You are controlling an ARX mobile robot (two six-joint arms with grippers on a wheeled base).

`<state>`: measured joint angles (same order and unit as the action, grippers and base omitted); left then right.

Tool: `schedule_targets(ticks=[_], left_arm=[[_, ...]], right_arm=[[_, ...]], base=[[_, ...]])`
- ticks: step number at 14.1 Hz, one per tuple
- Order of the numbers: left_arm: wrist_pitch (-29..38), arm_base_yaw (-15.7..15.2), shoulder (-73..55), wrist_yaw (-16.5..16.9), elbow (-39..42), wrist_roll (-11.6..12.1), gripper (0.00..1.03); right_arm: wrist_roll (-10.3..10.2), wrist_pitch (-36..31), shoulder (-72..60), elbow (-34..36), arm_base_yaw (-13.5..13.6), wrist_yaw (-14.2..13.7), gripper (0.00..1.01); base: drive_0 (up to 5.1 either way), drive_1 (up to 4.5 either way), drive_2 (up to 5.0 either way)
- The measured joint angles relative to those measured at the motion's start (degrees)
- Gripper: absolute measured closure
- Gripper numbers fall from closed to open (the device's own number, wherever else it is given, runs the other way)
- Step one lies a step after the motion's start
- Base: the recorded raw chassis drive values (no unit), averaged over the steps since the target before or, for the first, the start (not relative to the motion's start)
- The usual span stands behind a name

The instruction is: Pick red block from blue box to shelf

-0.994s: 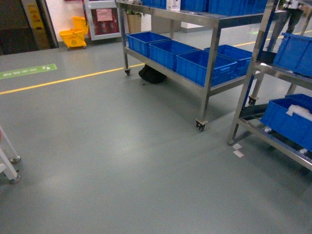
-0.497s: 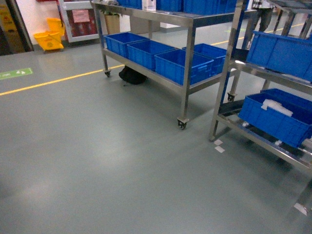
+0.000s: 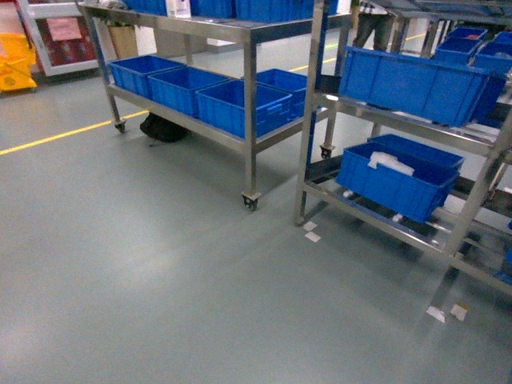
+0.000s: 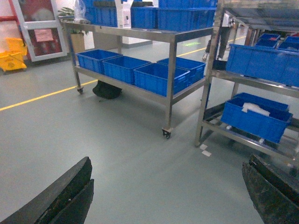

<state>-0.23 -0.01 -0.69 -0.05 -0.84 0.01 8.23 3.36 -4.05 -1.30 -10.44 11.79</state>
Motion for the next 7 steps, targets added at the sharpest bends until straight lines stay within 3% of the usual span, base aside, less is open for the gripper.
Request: schedule_targets(ticks=[7], left_arm=[[0.0,0.0,0.0,0.0,0.0,0.0,0.05]], right_arm=[[0.0,0.0,0.0,0.0,0.0,0.0,0.73]], base=[[-1.5,-1.49,-1.5]])
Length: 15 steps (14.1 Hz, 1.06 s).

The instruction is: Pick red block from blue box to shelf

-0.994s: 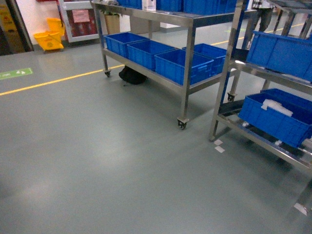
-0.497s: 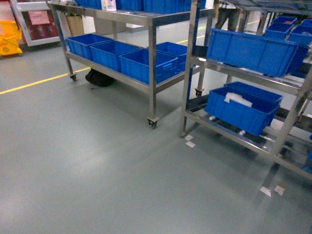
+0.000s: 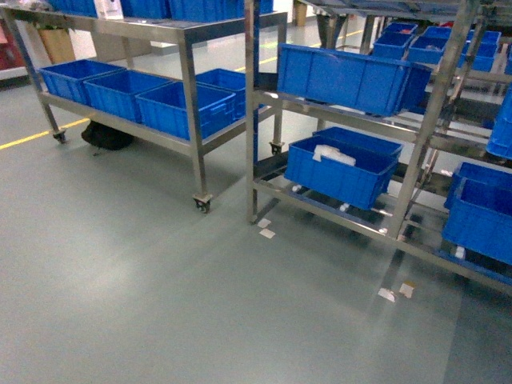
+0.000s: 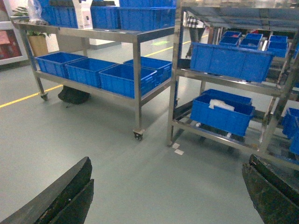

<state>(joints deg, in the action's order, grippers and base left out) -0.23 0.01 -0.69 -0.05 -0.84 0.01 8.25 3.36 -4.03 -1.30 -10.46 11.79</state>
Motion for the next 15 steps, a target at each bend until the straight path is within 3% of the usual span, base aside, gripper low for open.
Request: schedule_targets(ticks=[15], left_arm=[[0.0,0.0,0.0,0.0,0.0,0.0,0.05]], right_arm=[[0.0,0.0,0.0,0.0,0.0,0.0,0.73]], base=[[-1.5,-1.53,-1.5]])
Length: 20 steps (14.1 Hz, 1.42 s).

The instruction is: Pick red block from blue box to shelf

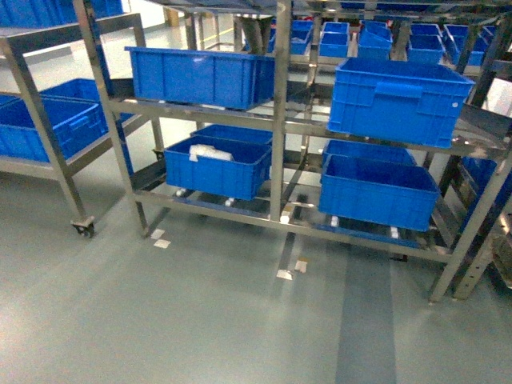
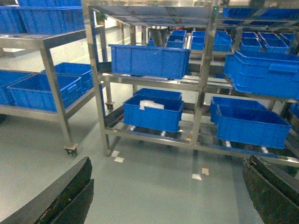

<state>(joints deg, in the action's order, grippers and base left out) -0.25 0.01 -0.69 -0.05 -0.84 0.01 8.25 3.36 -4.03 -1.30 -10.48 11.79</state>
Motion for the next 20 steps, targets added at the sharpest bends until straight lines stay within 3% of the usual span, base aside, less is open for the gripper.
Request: schedule_targets(ticks=[20], left_arm=[[0.0,0.1,0.0,0.0,0.0,0.0,0.05]], right_arm=[[0.0,0.0,0.0,0.0,0.0,0.0,0.73]], base=[[-1.3,-1.34,-1.3]])
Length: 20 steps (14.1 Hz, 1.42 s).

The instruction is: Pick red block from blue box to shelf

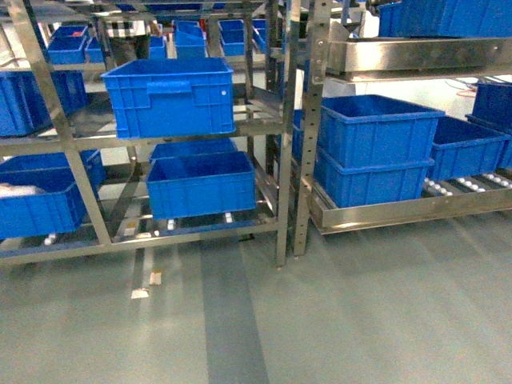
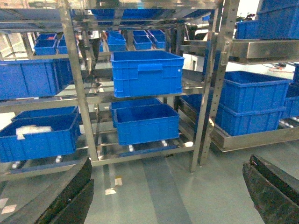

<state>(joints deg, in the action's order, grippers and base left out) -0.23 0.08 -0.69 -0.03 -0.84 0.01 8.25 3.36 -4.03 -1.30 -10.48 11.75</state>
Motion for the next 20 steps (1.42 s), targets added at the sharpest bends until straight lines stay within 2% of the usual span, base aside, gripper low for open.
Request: schedule_targets(ticks=[6,14,18,20], left_arm=[[0.0,0.0,0.0,0.0,0.0,0.0,0.05],[0.0,0.0,0.0,0.0,0.0,0.0,0.05],[0.0,-0.1,0.0,0.0,0.0,0.0,0.05],[0.1,-0.1,0.0,0.0,0.0,0.0,0.05]], right_arm=[[0.0,0.0,0.0,0.0,0.0,0.0,0.73],[0.0,0.0,0.0,0.0,0.0,0.0,0.73],[0.0,0.0,0.0,0.0,0.0,0.0,0.73],[0.0,0.0,0.0,0.0,0.0,0.0,0.73]], base=[[0.1,0.10,0.1],[1.7,1.65,1.7],[0.0,0.00,0.0],[0.0,2.96,-2.9]])
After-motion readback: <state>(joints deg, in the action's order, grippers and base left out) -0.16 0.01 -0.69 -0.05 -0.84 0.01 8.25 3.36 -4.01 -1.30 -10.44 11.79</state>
